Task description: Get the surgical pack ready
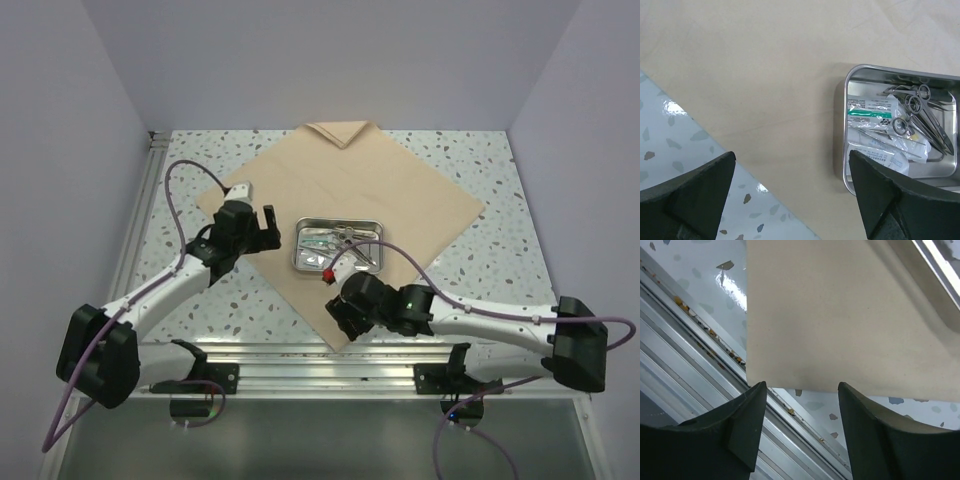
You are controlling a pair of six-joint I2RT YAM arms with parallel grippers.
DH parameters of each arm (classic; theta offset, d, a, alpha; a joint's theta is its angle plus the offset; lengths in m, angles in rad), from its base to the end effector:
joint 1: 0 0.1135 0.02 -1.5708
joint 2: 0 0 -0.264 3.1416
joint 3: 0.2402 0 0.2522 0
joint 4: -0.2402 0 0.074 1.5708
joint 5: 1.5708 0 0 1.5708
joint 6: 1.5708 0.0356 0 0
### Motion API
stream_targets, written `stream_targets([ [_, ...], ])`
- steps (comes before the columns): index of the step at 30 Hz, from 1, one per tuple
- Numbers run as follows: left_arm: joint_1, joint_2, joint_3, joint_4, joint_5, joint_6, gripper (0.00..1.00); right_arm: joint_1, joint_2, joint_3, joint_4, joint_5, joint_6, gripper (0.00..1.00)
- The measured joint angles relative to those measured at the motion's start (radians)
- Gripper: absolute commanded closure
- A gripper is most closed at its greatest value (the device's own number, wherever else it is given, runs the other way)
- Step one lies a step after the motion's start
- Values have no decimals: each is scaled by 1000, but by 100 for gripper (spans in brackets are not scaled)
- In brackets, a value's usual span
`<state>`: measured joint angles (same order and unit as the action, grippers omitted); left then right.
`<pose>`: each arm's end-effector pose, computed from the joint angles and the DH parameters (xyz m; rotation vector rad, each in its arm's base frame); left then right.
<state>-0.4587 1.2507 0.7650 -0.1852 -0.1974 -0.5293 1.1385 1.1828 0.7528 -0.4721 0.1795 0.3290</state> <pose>0.2424 -0.1119 0.2351 -0.1863 2.2376 -0.3181 0.1044 0.2111 0.2247 -0.9119 2.3270 0.4142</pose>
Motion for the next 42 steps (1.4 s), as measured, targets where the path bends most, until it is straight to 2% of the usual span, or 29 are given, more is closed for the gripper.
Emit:
stream_targets([
  [5,0,-57,-47,-5,10,0,5,129,29,-54,47,25,-1,36],
  [9,0,-115,-96,-11,23,-1,7,260,126,-50,102,45,-35,35],
  [12,0,-148,-119,-17,34,0,8,310,209,-36,114,72,-53,38],
  [17,0,-166,-126,-19,38,0,9,321,302,5,114,148,-58,46],
  [27,0,-171,-142,-17,59,0,9,330,357,23,122,248,-48,58],
  [30,0,-171,-142,-18,63,1,9,332,388,29,121,264,-47,73],
  [31,0,-171,-142,-18,63,3,9,333,388,31,121,271,-45,86],
  [34,0,-171,-142,-19,63,16,8,341,383,41,120,277,-39,99],
  [39,0,-184,-161,23,108,16,13,314,346,47,114,249,-43,100],
  [42,-6,-194,-219,92,170,9,13,243,320,72,114,182,-58,100],
])
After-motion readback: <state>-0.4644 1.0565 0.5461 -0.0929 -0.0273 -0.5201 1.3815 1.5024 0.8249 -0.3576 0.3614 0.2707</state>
